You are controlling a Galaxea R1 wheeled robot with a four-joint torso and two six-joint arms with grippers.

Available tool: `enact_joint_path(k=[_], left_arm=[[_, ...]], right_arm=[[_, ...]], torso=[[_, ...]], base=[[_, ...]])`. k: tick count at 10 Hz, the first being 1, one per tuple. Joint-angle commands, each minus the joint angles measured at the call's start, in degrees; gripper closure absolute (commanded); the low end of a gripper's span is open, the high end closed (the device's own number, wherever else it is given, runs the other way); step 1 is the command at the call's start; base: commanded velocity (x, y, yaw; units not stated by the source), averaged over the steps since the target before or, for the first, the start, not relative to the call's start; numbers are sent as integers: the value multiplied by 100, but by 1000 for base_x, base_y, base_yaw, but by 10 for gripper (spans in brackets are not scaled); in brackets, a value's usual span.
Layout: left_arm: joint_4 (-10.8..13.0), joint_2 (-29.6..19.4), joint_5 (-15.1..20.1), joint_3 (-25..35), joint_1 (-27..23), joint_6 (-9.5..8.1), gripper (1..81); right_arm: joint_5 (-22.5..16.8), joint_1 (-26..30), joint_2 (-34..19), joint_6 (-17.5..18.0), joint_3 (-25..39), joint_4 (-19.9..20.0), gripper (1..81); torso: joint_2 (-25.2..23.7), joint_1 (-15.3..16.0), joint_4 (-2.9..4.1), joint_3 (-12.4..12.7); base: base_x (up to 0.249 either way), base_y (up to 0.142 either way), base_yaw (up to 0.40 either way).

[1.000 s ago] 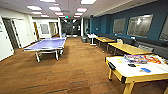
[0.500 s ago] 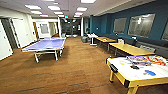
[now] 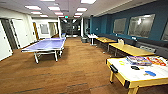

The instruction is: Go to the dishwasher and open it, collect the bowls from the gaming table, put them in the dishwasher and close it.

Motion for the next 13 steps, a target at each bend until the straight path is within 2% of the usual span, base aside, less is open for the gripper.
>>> enact_joint_path(k=[1, 8, 13], left_arm=[[77, -9, 271, 62, -256, 26, 10], [77, -9, 297, 62, -273, 44, 10], [77, -18, 306, 62, -282, 35, 10]], right_arm=[[-225, 246, 14, -15, 45, -7, 10], [-225, 246, 23, -15, 45, -16, 10], [-225, 246, 14, -15, 45, -33, 10]], torso=[[0, 0, 0, 0], [0, -5, 0, 0], [0, -5, 0, 0]], base=[[0, 0, 0], [0, 0, 0], [0, 0, -223]])
